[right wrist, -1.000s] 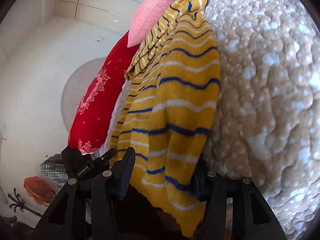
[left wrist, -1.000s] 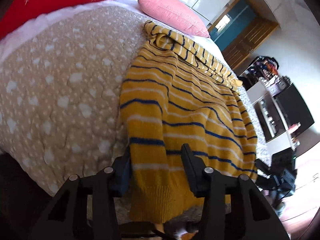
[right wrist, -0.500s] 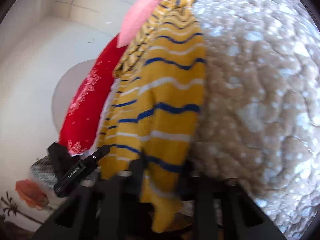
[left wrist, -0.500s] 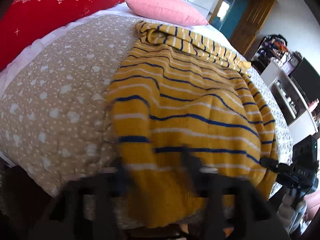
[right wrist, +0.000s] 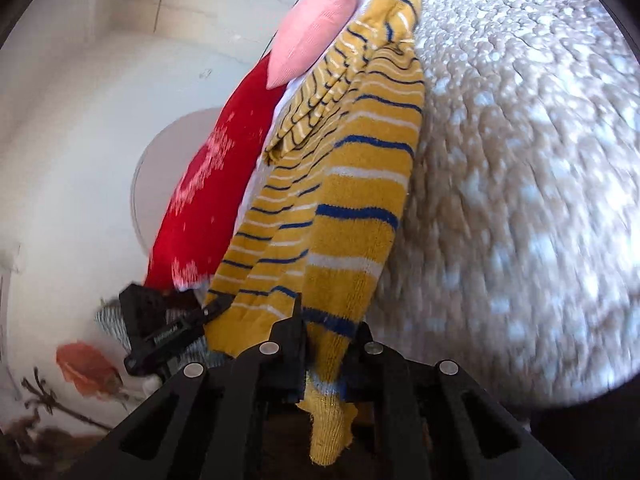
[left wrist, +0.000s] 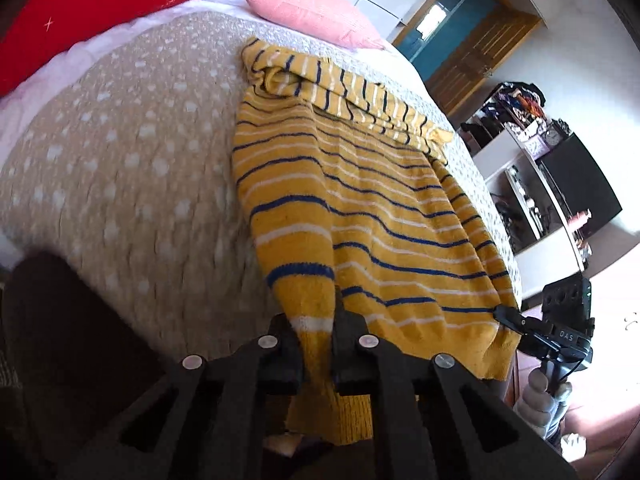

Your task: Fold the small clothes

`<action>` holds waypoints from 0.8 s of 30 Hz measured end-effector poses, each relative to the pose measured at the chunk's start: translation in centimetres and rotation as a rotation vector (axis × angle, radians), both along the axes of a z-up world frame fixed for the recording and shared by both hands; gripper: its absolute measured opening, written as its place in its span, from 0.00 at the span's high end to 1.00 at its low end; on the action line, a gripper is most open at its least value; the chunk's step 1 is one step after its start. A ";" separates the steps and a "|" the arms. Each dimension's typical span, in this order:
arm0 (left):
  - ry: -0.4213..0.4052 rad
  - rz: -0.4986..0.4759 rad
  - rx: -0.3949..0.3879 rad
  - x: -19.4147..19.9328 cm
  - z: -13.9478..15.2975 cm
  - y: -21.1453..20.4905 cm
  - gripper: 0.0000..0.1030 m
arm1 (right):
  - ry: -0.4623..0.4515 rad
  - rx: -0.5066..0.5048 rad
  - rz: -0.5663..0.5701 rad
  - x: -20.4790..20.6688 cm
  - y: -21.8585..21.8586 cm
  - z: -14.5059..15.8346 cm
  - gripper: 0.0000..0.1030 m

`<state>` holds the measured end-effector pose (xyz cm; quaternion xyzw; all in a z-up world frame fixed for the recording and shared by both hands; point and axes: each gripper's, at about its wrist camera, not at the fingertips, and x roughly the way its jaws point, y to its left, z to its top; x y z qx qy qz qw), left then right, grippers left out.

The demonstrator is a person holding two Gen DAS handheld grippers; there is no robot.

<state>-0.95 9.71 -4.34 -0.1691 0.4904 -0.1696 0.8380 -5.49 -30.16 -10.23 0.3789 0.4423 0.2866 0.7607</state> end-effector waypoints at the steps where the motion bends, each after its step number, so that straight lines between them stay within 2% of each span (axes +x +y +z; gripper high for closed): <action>1: 0.005 -0.003 0.002 -0.2 -0.3 -0.1 0.91 | -0.003 -0.015 0.016 -0.8 0.2 0.0 0.89; 5: 0.016 -0.008 -0.020 0.3 -0.6 0.0 0.91 | 0.003 -0.018 0.018 -1.2 0.4 0.0 0.89; 11: -0.103 -0.004 -0.053 3.9 3.2 0.2 0.91 | -0.085 0.033 0.018 2.9 -0.1 3.7 0.88; 14: -0.121 0.023 -0.075 8.7 4.6 0.3 0.91 | -0.118 0.047 -0.010 6.8 -0.3 5.6 0.87; 17: -0.117 0.056 -0.062 14.1 5.0 0.2 0.91 | -0.138 0.049 -0.073 11.7 -1.2 6.8 0.87; 21: -0.035 0.094 -0.083 22.3 3.6 -0.1 0.91 | -0.094 0.114 -0.164 18.3 -2.9 6.1 0.86; 24: 0.018 0.103 -0.127 26.2 2.3 -0.1 0.91 | -0.042 0.119 -0.204 22.5 -3.7 4.7 0.86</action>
